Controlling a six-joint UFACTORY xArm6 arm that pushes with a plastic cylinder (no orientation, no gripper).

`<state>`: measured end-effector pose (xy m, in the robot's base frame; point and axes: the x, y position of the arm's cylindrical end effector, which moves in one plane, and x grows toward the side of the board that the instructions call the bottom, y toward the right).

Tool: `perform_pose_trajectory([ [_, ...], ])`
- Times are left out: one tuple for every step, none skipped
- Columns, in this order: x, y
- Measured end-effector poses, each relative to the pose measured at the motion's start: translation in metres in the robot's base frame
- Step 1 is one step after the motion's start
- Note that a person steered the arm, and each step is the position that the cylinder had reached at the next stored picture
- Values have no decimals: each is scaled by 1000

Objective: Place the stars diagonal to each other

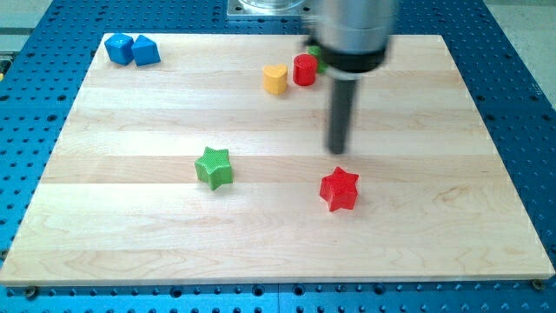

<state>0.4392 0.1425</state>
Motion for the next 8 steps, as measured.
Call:
perform_pose_trajectory([
  [50, 17],
  [97, -95],
  [135, -190],
  [106, -166],
  [66, -211],
  [32, -239],
  [86, -281],
  [133, -231],
])
